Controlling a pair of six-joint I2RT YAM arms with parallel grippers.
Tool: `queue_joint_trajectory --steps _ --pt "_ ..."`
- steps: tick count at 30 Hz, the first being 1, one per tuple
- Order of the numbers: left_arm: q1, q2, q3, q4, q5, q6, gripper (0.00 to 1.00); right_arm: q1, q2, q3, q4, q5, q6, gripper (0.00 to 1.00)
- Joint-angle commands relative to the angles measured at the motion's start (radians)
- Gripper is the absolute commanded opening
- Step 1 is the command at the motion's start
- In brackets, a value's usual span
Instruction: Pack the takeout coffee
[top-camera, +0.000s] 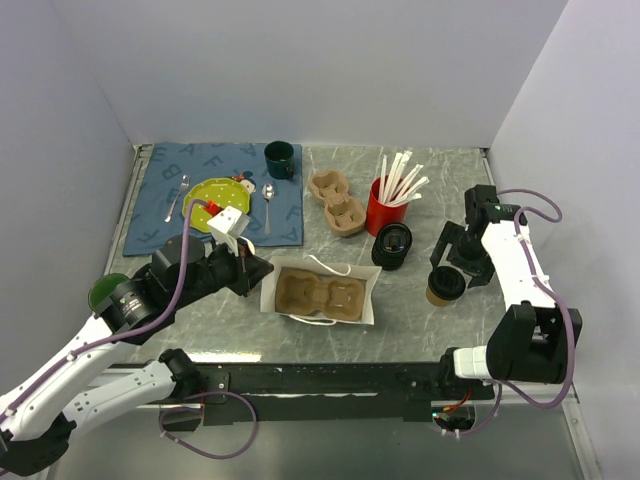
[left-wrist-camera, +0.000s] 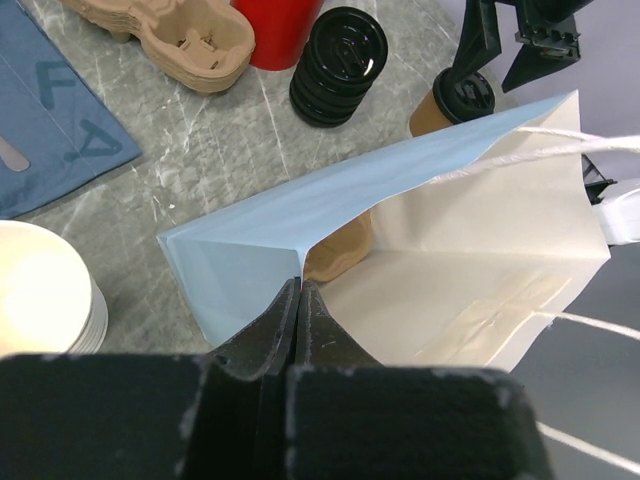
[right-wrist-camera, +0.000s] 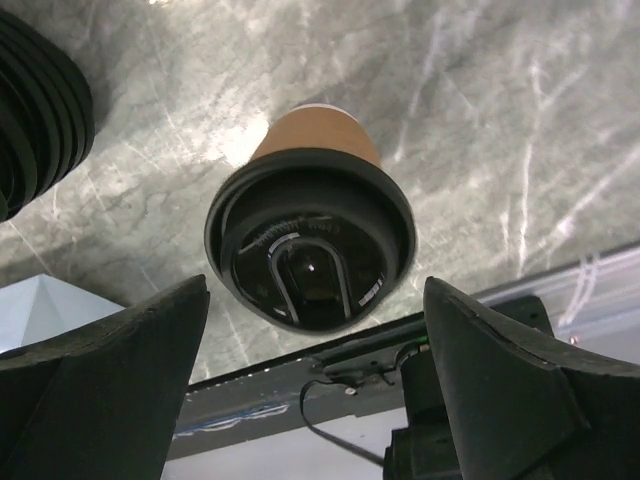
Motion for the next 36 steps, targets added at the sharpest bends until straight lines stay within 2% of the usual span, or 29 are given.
queue_joint_trajectory --steps 1,6,15,23,32,36 --pt "-0.003 0.004 0.041 0.008 0.004 -0.023 0.01 -0.008 -0.015 -0.020 0.093 -0.028 -0.070 0.94" --pt "-0.003 0.001 0.041 0.014 -0.004 -0.028 0.01 -0.008 0.003 -0.035 0.100 -0.007 -0.092 0.88" --pt "-0.003 0.021 0.059 0.024 -0.018 -0.022 0.01 -0.006 0.031 -0.053 0.113 0.049 -0.107 0.82" --pt "-0.003 0.022 0.061 0.016 -0.028 -0.011 0.01 -0.005 0.014 -0.081 0.128 0.041 -0.112 0.82" --pt "-0.003 0.018 0.059 0.008 -0.028 -0.002 0.01 -0.006 -0.015 -0.056 0.114 0.029 -0.119 0.66" --pt "-0.003 0.017 0.058 0.008 -0.028 0.001 0.01 -0.006 -0.015 -0.041 0.111 0.018 -0.121 0.64"
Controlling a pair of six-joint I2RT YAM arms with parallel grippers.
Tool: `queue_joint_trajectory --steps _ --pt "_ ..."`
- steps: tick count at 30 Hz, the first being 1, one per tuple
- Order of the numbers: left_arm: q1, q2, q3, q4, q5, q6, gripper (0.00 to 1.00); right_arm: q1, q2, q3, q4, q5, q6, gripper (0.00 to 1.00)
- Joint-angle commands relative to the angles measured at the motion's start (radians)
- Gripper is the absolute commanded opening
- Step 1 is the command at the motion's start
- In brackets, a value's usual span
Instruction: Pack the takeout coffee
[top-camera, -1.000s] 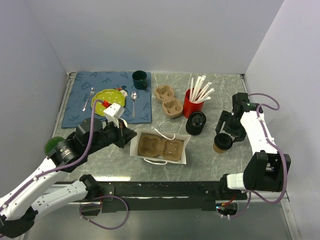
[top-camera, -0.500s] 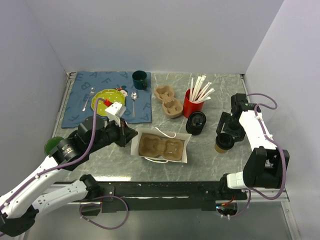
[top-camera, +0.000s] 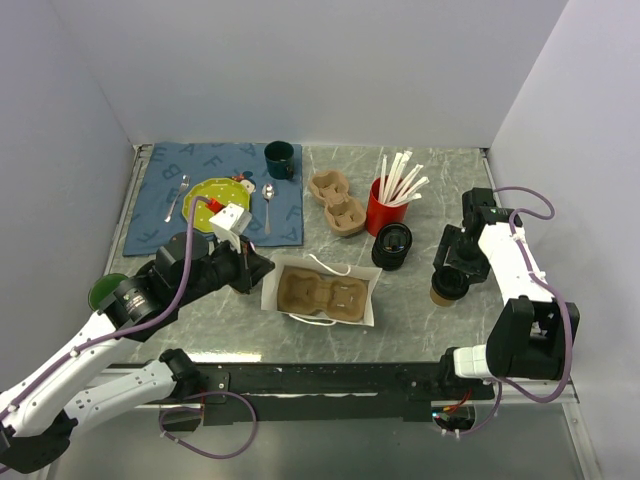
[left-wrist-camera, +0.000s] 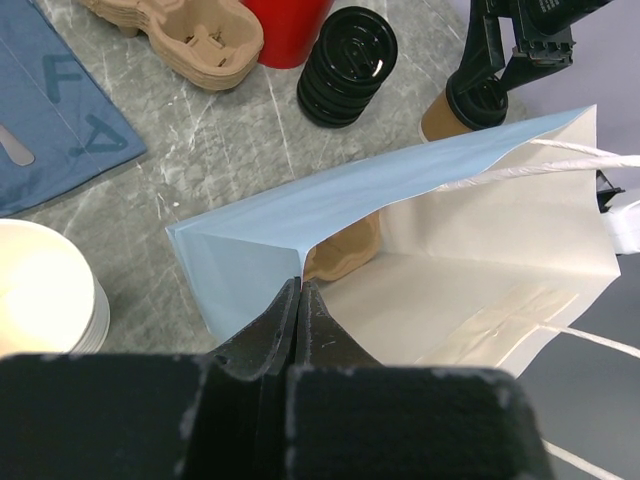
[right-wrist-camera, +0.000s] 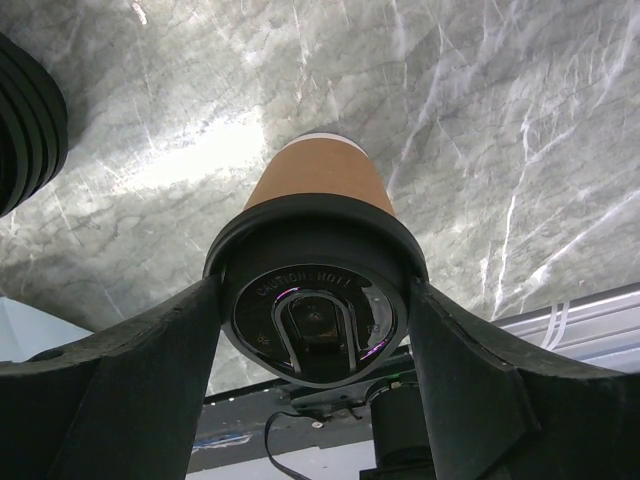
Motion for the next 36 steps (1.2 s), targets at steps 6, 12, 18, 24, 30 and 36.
queue_joint_trajectory --steps 6,12,18,24,30,36 --pt "-0.003 -0.004 0.048 0.002 -0.007 0.013 0.01 -0.005 -0.051 0.072 -0.038 -0.036 -0.016 0.60" --pt "-0.003 0.022 0.060 -0.026 -0.056 -0.037 0.01 0.015 -0.085 0.247 -0.144 -0.031 -0.037 0.56" --pt "-0.003 0.051 0.069 -0.030 -0.041 -0.070 0.01 0.189 -0.064 0.571 -0.247 -0.037 -0.077 0.54" --pt "-0.003 0.071 0.091 -0.035 -0.032 -0.099 0.01 0.420 0.014 1.020 -0.380 -0.048 -0.092 0.52" --pt "-0.003 0.100 0.094 -0.056 -0.021 -0.137 0.01 0.616 -0.026 1.199 -0.287 -0.186 -0.138 0.49" --pt "-0.003 0.123 0.118 -0.066 -0.036 -0.152 0.01 0.828 -0.111 1.071 -0.161 -0.255 -0.175 0.49"
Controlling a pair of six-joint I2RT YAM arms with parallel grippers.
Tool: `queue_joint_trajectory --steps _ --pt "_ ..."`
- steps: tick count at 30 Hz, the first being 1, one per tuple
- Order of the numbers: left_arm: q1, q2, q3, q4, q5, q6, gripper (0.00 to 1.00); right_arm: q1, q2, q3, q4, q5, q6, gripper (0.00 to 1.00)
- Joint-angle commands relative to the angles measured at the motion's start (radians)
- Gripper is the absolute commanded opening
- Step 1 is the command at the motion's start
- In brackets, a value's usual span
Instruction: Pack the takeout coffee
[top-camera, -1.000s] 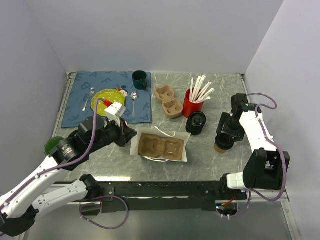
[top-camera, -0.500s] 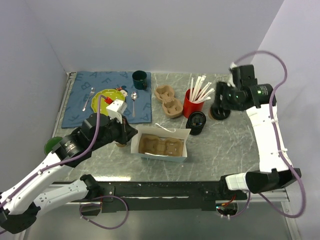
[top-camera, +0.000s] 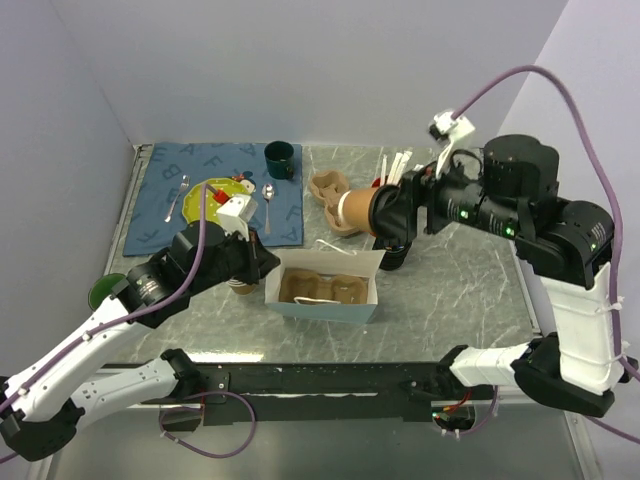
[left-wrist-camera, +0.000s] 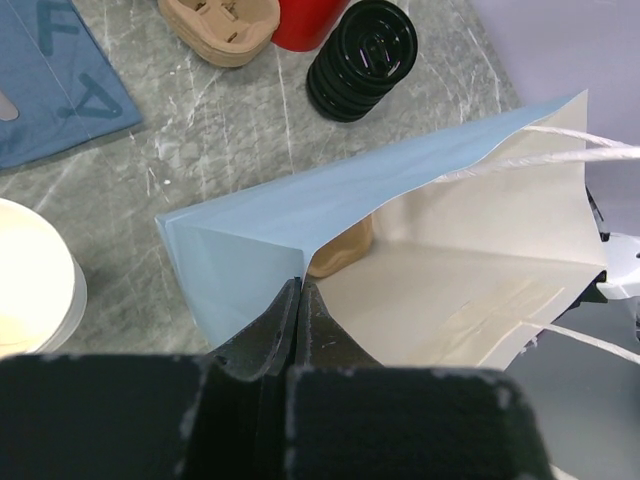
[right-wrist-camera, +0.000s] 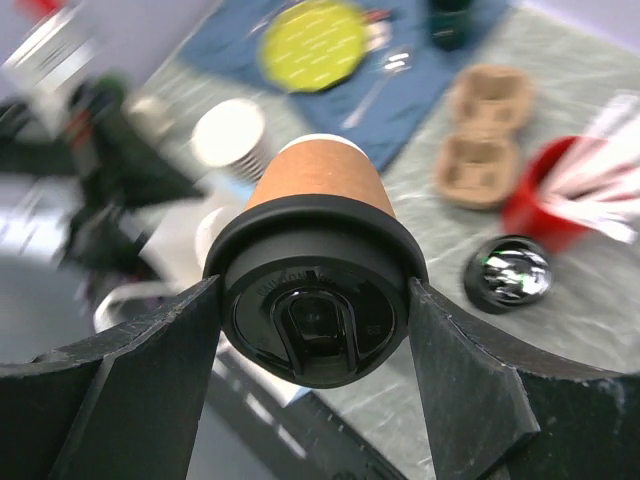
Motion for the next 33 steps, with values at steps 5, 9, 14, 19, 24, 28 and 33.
queue_joint_trajectory --steps 5,9,14,19,24,28,33 --pt "-0.003 0.018 0.047 -0.008 -0.001 -0.037 0.01 0.197 -0.016 -0.019 0.104 -0.083 -0.047 0.49" --pt "-0.003 -0.002 0.038 0.006 -0.005 -0.031 0.01 0.310 0.044 -0.005 0.063 -0.039 -0.079 0.49" --pt "-0.003 -0.023 0.031 0.027 -0.004 -0.017 0.01 0.441 0.163 0.097 -0.063 0.124 -0.113 0.49" --pt "-0.003 -0.037 0.018 0.044 0.010 -0.012 0.01 0.516 0.226 0.139 -0.100 0.250 -0.124 0.49" --pt "-0.003 -0.040 -0.001 0.032 0.012 -0.009 0.01 0.568 0.283 0.257 -0.080 0.274 -0.125 0.49" --pt "-0.003 -0.051 -0.016 0.046 0.015 -0.012 0.01 0.590 0.244 0.219 0.015 0.299 -0.108 0.49" --pt "-0.003 -0.046 -0.013 0.044 0.015 -0.009 0.01 0.596 0.150 0.110 0.130 0.233 -0.079 0.48"
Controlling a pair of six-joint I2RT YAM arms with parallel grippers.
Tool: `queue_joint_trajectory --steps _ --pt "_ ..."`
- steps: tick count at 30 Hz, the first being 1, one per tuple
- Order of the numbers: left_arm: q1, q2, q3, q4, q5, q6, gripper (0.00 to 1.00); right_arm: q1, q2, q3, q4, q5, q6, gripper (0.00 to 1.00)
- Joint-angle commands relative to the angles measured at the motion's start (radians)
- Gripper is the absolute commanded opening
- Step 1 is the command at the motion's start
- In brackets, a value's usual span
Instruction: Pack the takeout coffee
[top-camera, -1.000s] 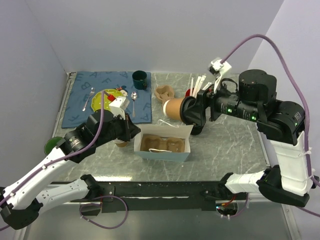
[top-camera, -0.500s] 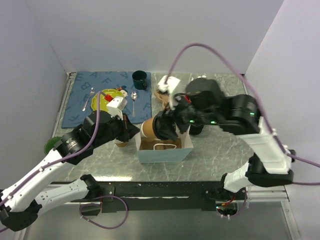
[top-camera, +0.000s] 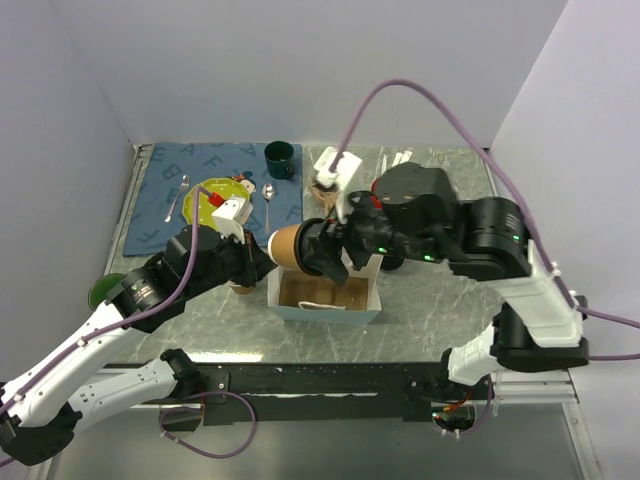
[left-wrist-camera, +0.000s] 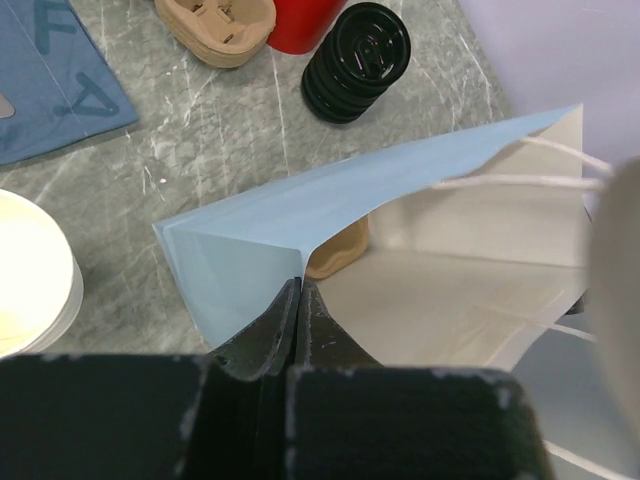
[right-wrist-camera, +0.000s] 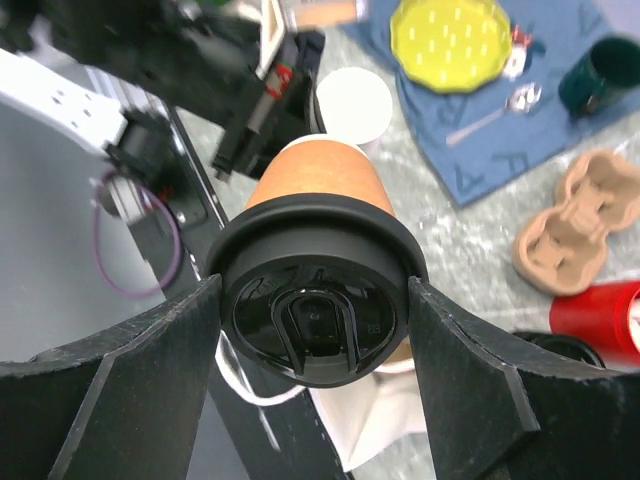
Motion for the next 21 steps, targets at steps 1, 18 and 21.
queue_joint_trajectory --steps 1,18,21 --pt "-0.003 -0.012 0.006 0.041 0.014 0.005 0.01 0.007 -0.090 -0.058 0.138 -0.035 0.029 0.48" --pt "-0.003 -0.047 0.006 0.055 0.052 0.001 0.01 0.168 0.141 0.123 -0.228 0.251 -0.002 0.46" --pt "-0.003 -0.070 -0.008 0.075 0.061 -0.001 0.01 0.188 0.149 0.090 -0.253 0.306 0.018 0.45"
